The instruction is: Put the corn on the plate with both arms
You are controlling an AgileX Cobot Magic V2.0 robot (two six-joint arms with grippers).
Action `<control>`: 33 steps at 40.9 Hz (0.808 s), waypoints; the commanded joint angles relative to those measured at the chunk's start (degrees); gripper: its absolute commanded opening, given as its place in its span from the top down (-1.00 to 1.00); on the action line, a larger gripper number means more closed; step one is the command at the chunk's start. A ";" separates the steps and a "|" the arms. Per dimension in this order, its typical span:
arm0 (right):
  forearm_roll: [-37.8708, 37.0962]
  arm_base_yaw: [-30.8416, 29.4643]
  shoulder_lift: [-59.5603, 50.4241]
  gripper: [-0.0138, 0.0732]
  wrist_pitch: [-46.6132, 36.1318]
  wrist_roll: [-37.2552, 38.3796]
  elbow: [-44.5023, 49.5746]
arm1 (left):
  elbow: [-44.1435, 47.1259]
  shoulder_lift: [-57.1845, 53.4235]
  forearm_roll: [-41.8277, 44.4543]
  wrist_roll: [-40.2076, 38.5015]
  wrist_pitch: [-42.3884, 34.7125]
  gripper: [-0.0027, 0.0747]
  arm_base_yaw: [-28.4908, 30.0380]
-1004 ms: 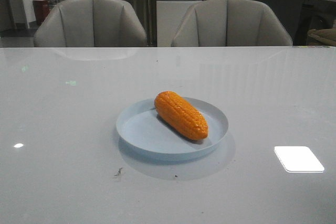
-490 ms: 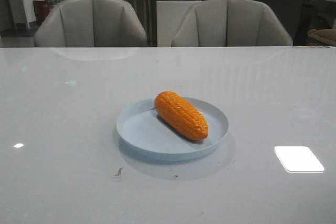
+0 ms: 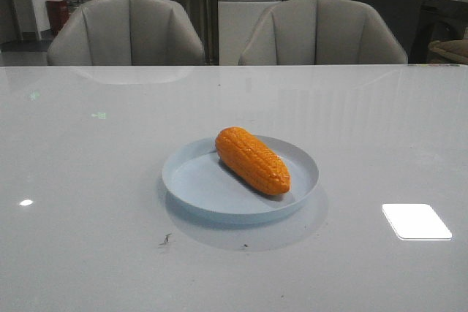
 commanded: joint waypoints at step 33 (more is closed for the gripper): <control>0.30 0.09 -1.19 0.55 13.73 2.55 -0.19 | 2.07 -0.94 -0.56 -0.31 -4.93 0.70 -0.14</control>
